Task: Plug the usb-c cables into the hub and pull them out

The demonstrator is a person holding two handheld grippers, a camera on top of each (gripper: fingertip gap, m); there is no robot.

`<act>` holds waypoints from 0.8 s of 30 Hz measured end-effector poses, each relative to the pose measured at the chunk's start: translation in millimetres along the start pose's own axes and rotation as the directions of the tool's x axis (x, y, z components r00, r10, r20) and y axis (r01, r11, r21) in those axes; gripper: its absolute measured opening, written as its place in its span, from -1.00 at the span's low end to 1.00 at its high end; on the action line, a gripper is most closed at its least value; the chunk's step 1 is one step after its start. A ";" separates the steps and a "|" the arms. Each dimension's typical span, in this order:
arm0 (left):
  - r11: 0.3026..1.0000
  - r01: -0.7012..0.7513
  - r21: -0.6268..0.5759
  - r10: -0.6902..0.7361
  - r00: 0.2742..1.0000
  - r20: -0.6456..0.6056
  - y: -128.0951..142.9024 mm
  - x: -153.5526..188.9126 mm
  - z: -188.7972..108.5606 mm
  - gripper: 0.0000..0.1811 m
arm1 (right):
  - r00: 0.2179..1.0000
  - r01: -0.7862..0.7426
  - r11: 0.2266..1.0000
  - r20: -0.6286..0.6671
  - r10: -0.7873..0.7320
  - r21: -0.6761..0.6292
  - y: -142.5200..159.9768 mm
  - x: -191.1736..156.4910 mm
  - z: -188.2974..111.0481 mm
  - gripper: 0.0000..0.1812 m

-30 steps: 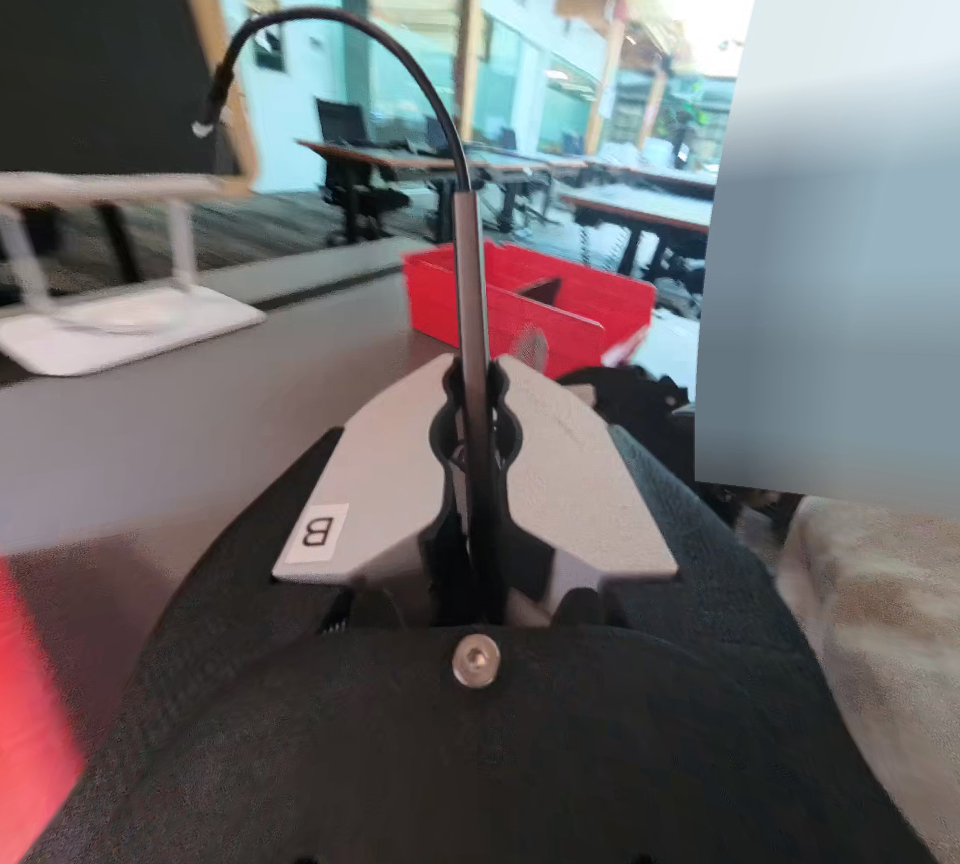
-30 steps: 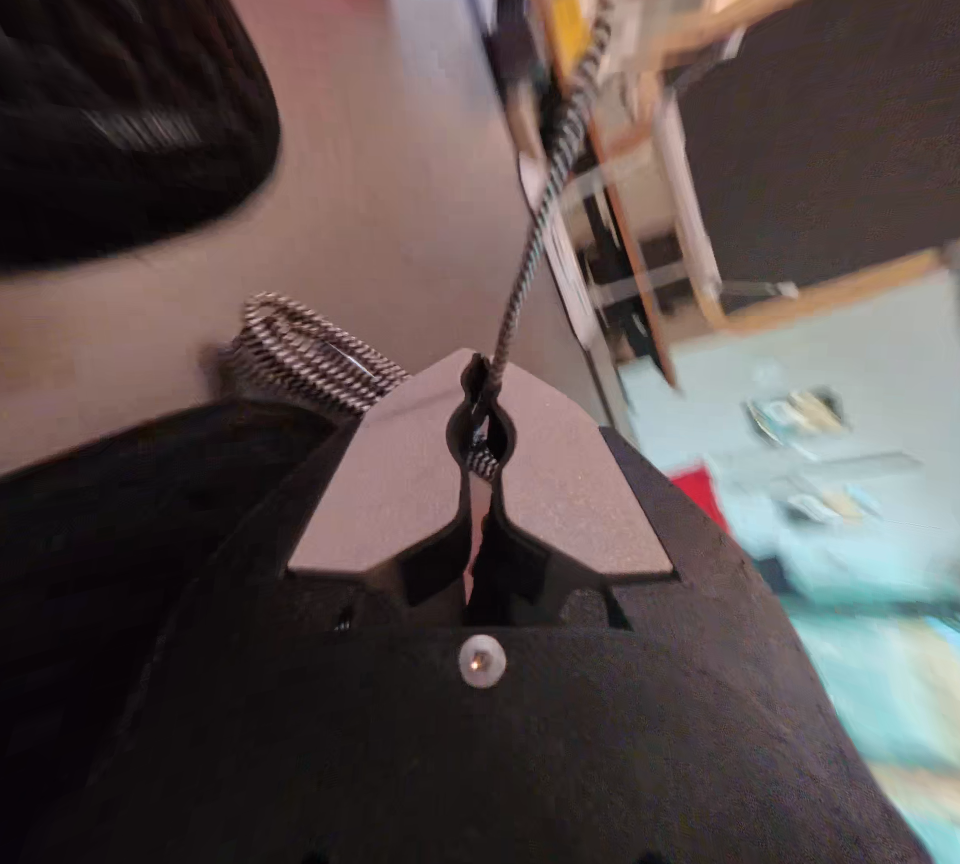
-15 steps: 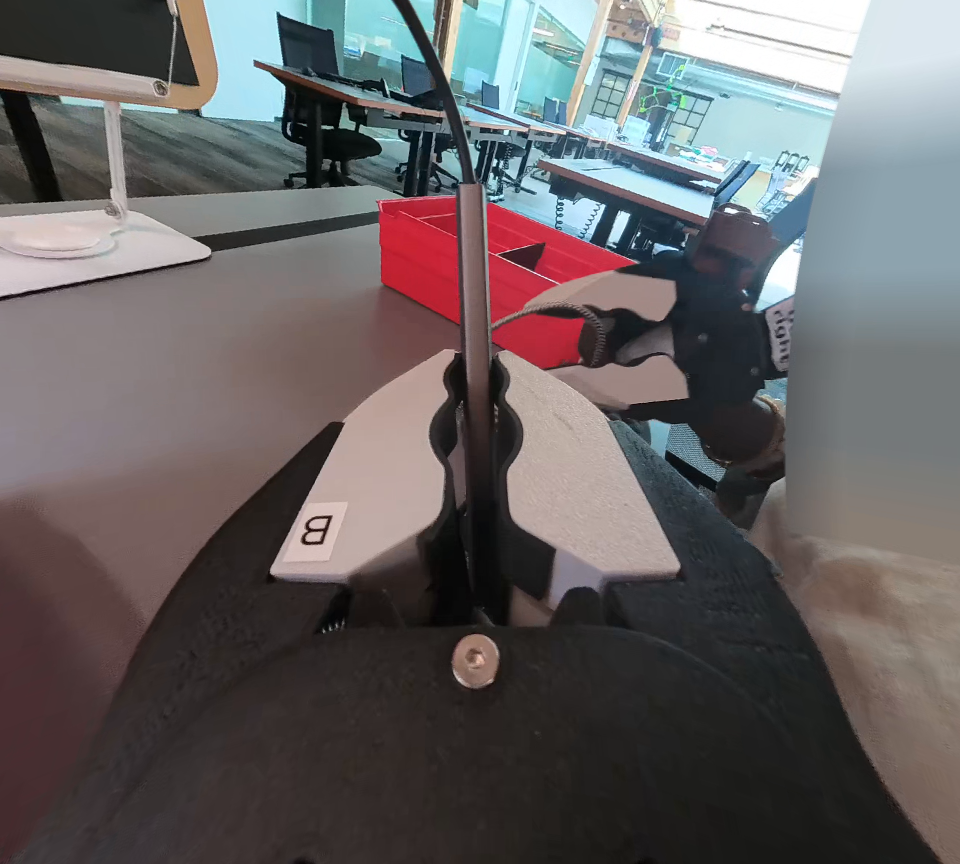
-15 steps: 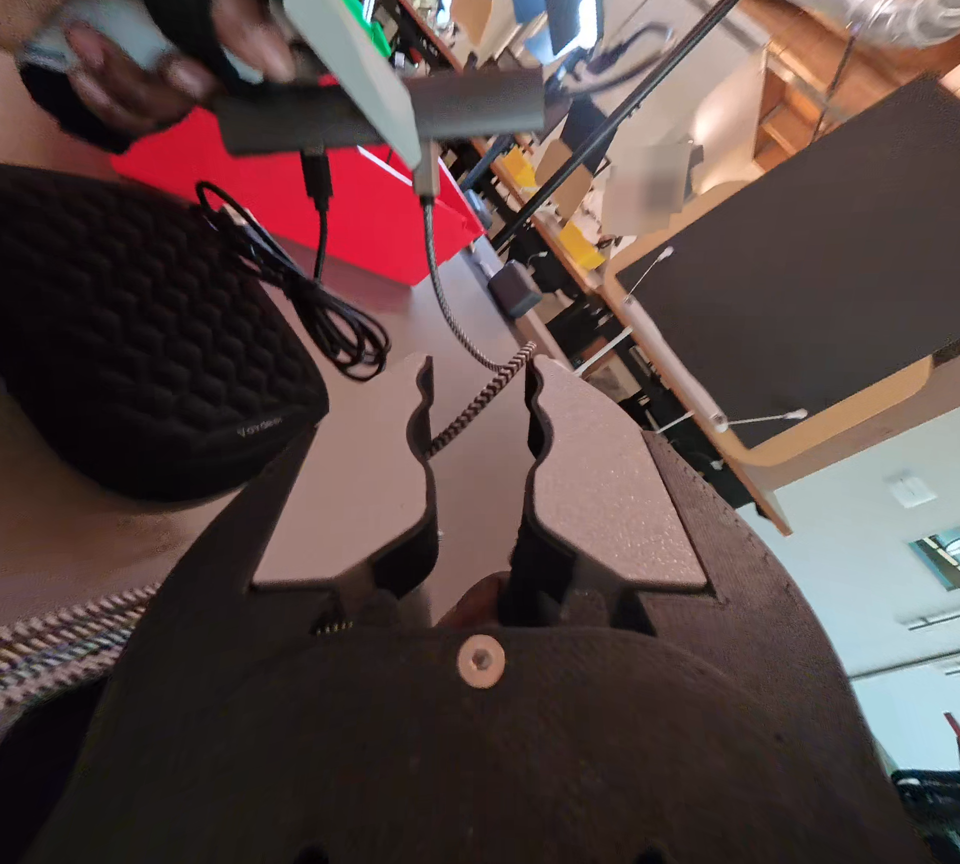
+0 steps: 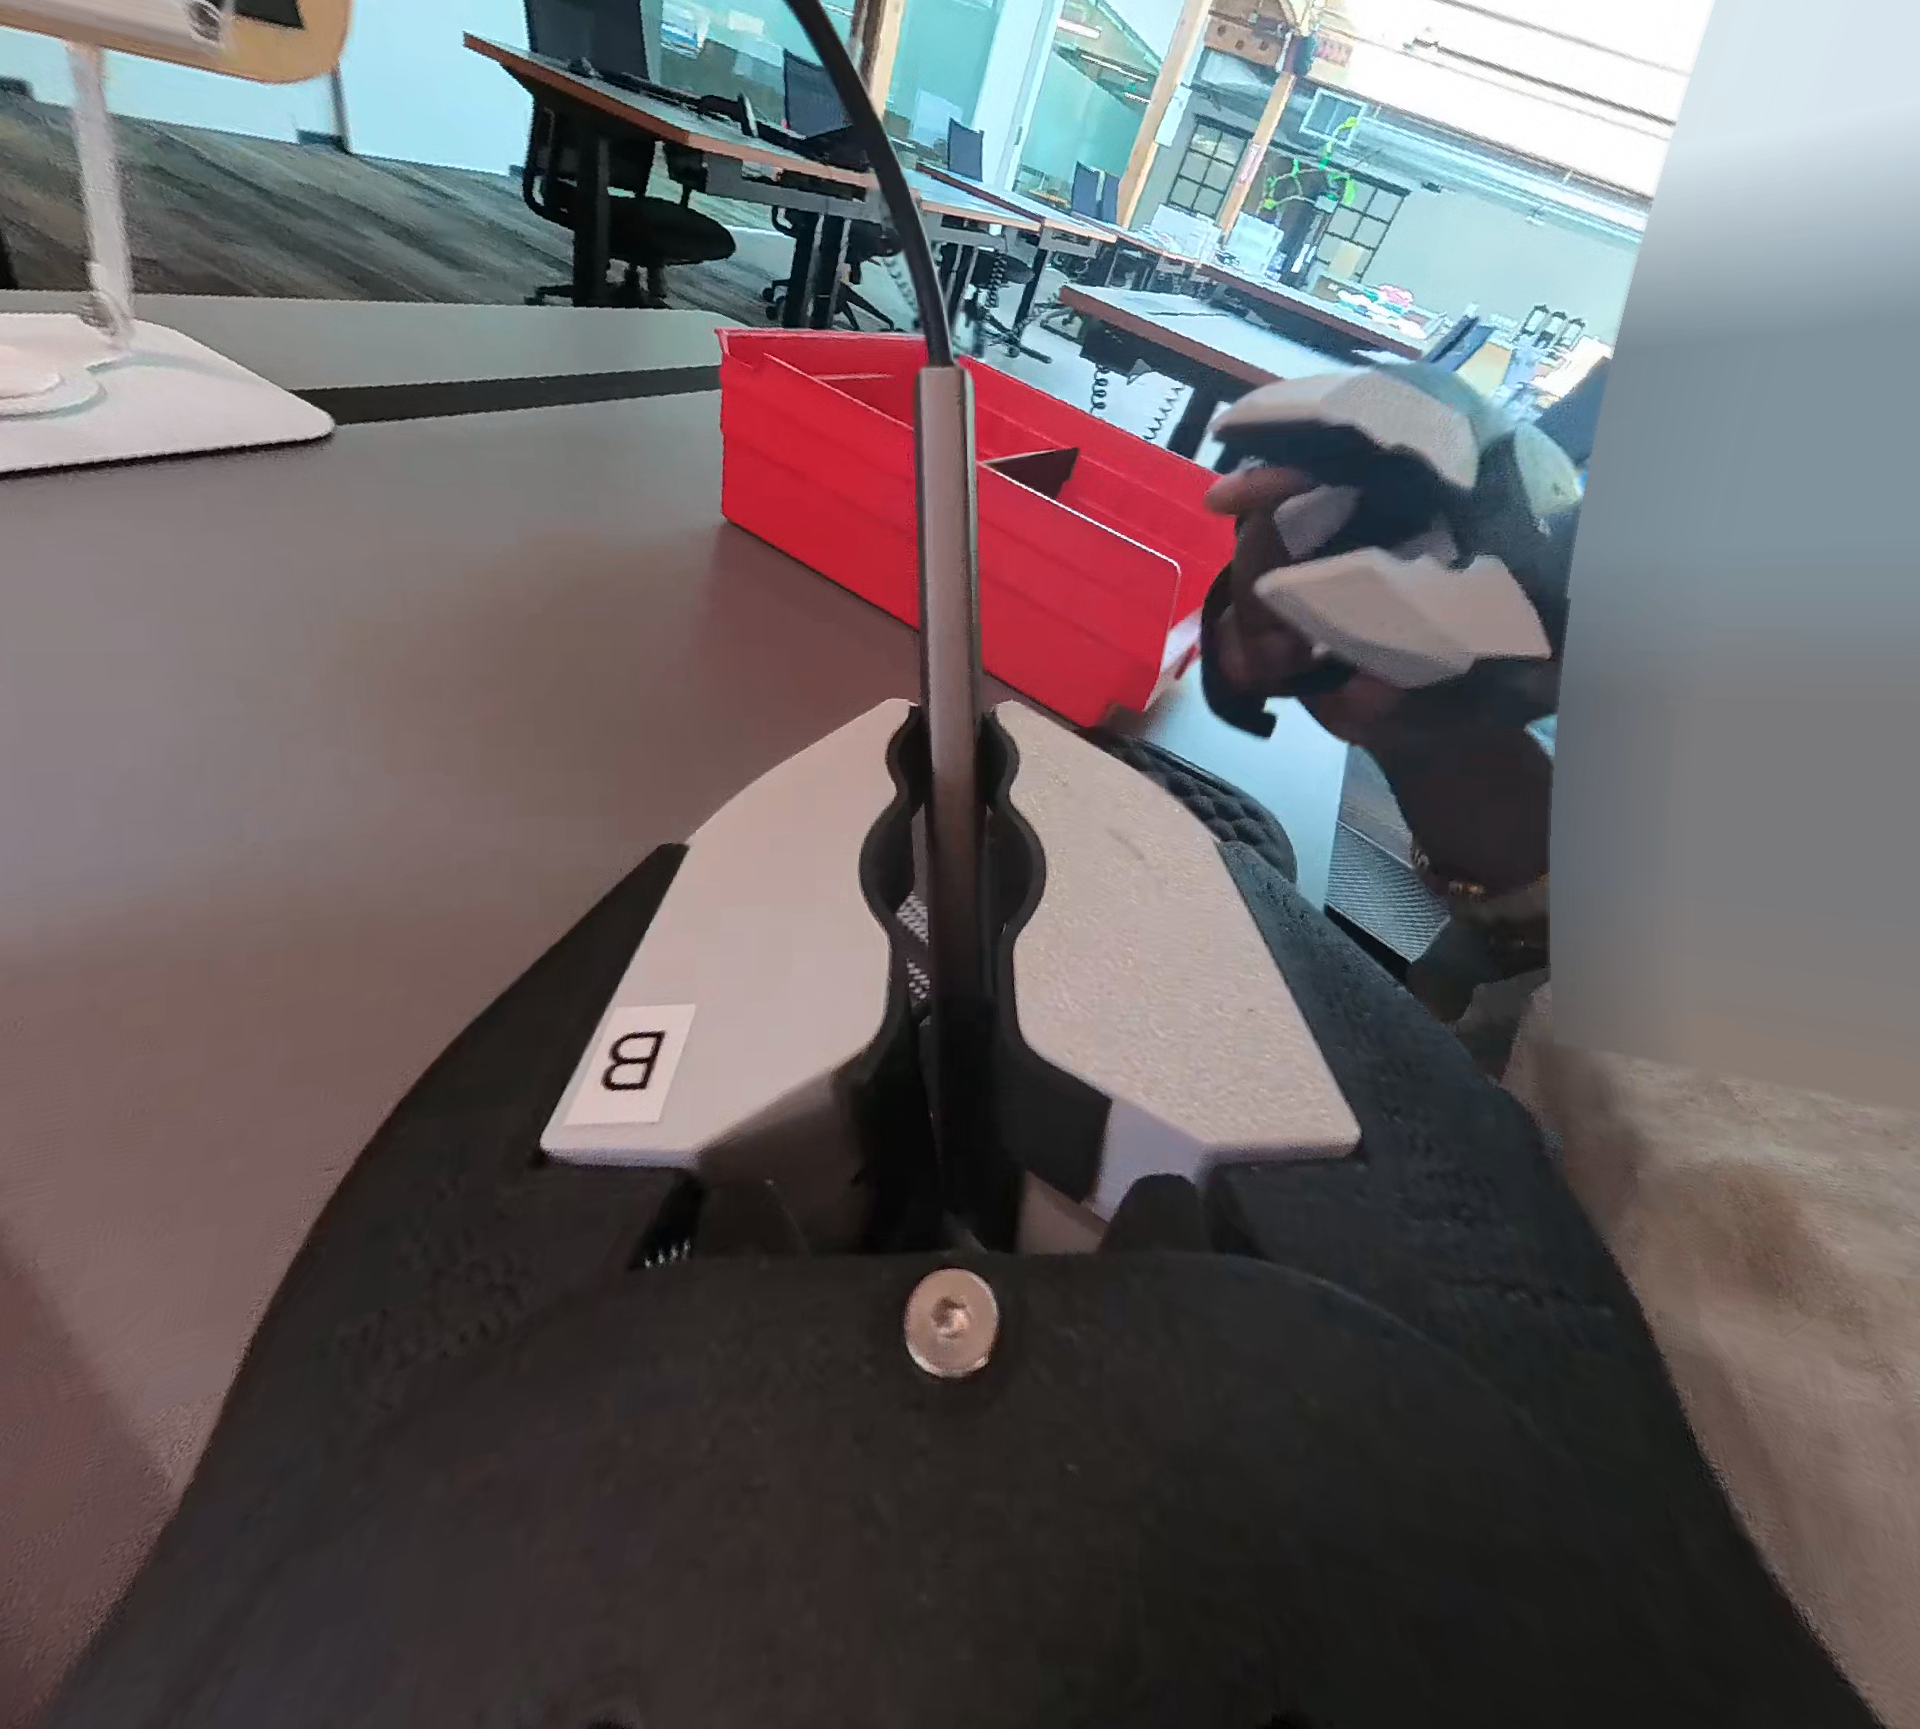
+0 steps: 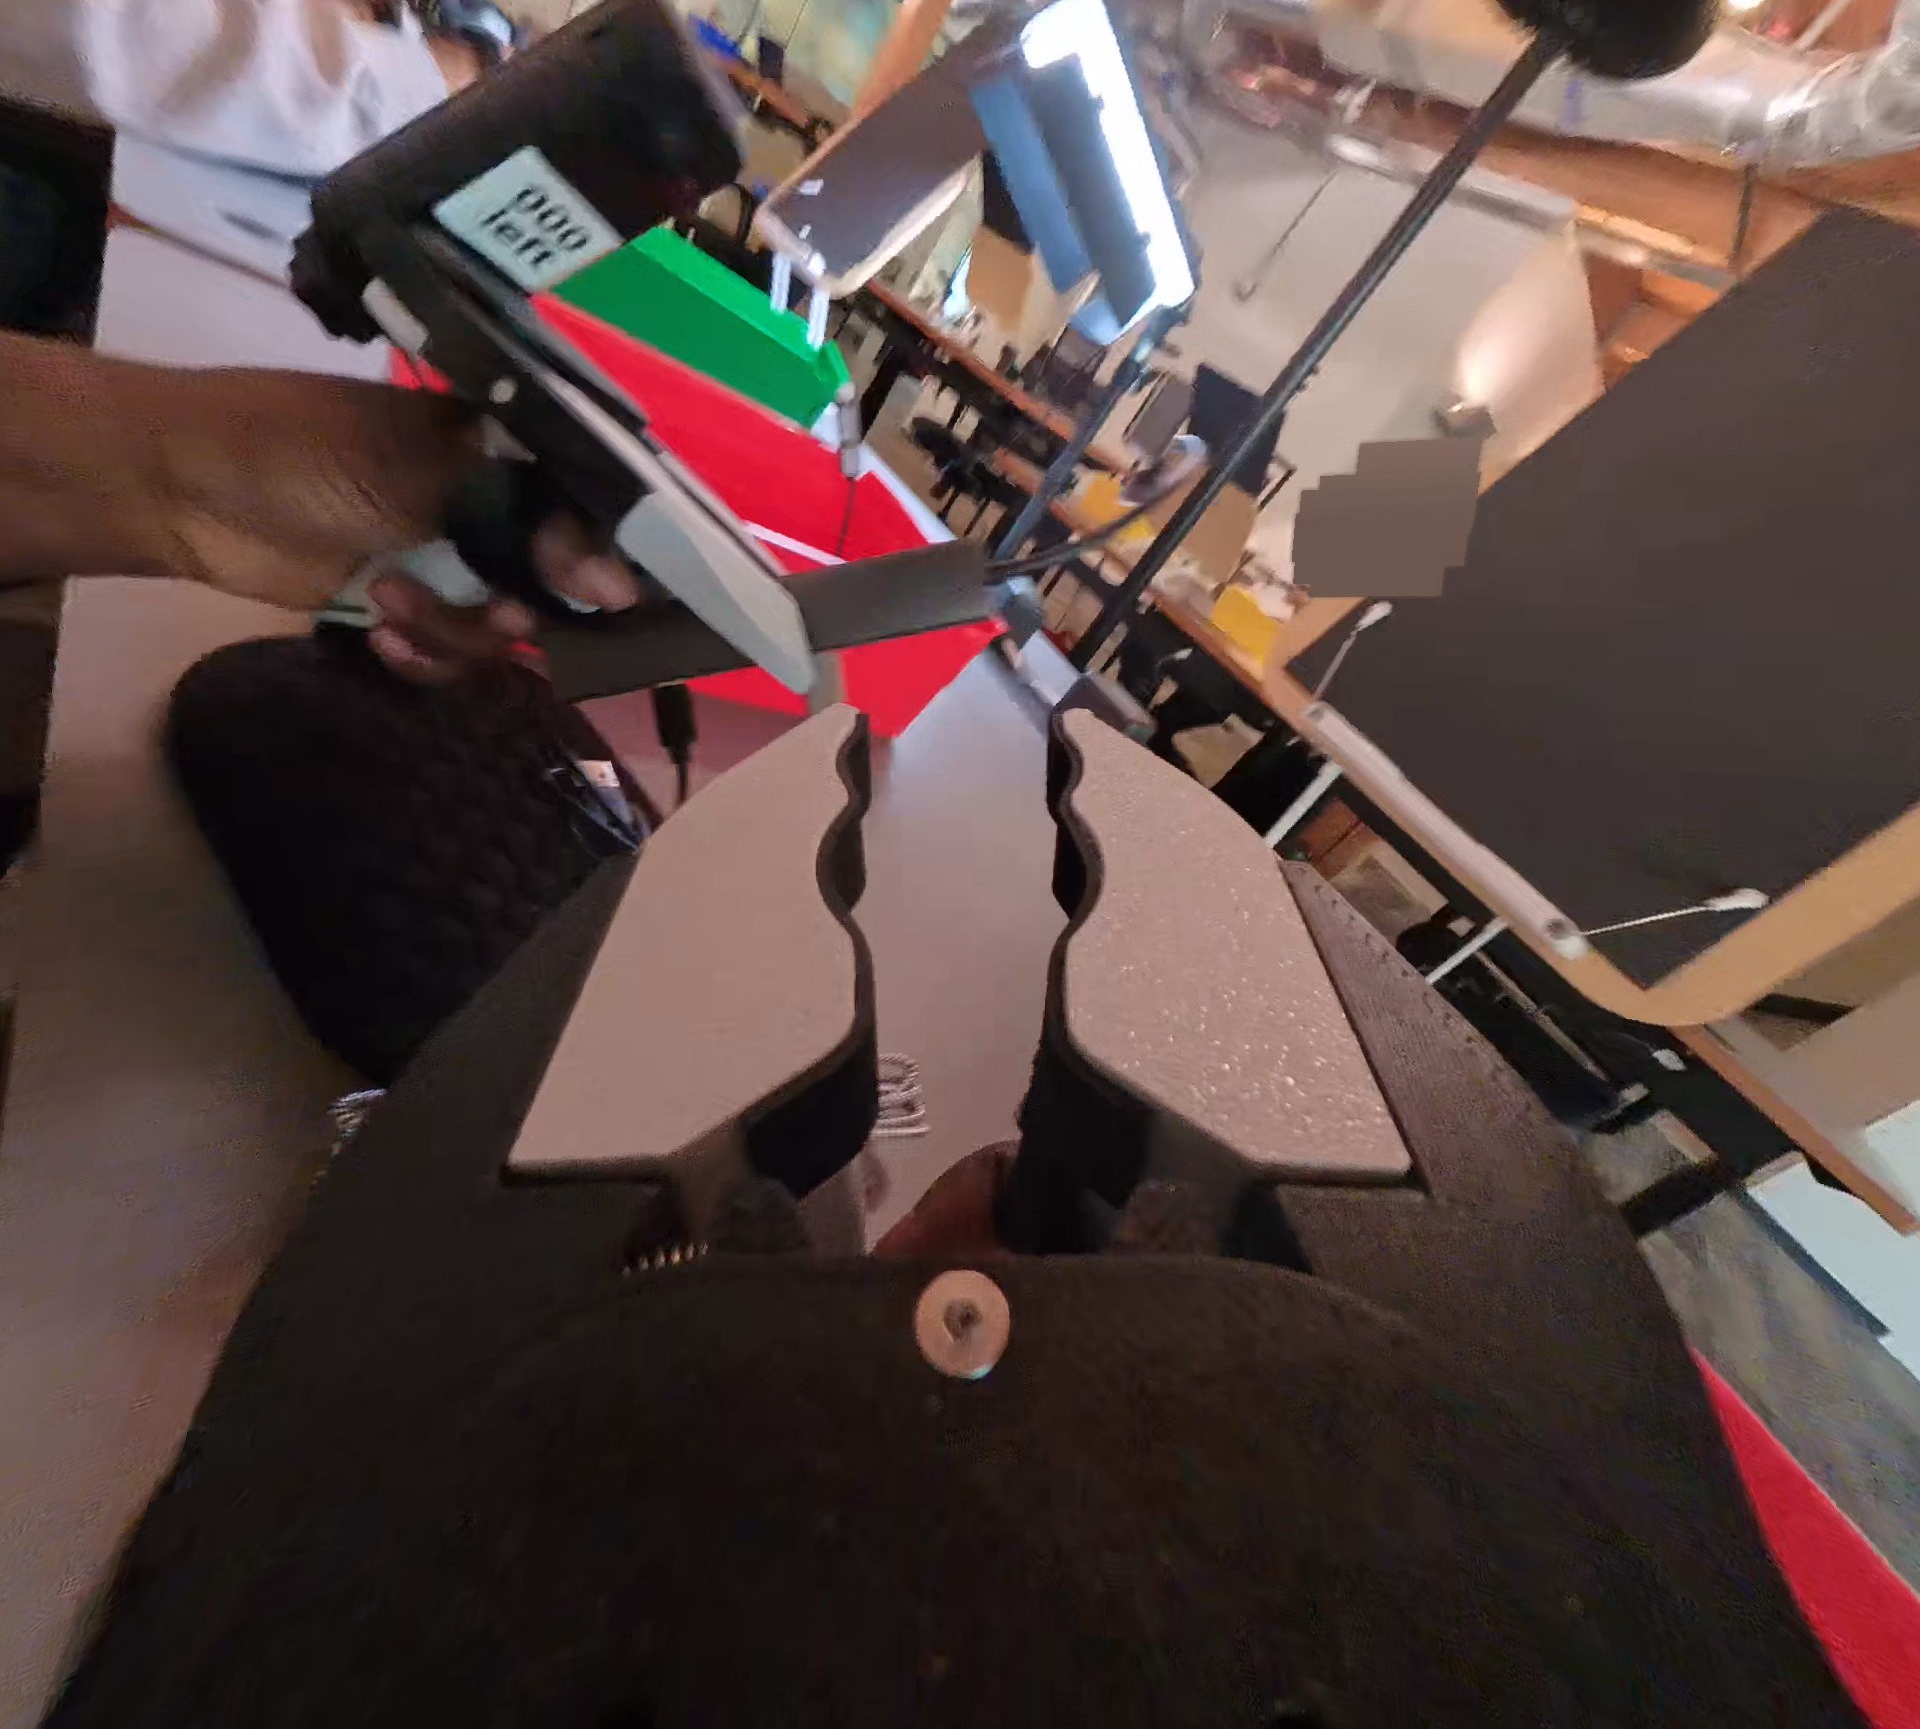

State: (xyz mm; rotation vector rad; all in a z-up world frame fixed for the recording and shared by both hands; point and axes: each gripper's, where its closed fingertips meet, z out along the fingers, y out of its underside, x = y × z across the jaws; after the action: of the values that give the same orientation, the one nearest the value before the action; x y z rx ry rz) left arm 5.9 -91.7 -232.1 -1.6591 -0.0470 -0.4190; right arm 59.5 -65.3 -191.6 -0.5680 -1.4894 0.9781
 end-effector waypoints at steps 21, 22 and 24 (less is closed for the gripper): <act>0.998 -0.036 -0.054 0.027 0.987 -0.159 7.0 30.7 1.2 -0.93 | 0.975 0.214 0.963 -0.027 -0.221 -0.167 25.6 -40.1 41.3 -0.88; 0.999 -0.029 -0.021 0.025 0.987 -0.157 1.4 31.6 -0.2 -0.93 | 0.971 0.222 0.962 -0.053 -0.232 -0.160 22.7 -39.1 41.9 -0.88; 1.000 -0.022 0.000 0.021 0.990 -0.142 -4.6 29.2 -2.3 -0.94 | 0.959 0.245 0.957 -0.105 -0.263 -0.155 22.4 -39.2 44.4 -0.87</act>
State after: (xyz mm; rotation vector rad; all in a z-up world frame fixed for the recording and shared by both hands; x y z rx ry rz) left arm 31.2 -99.5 -218.8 -1.6256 0.0773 -0.5200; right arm 19.3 -96.5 -229.3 -0.5127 -1.4841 0.6303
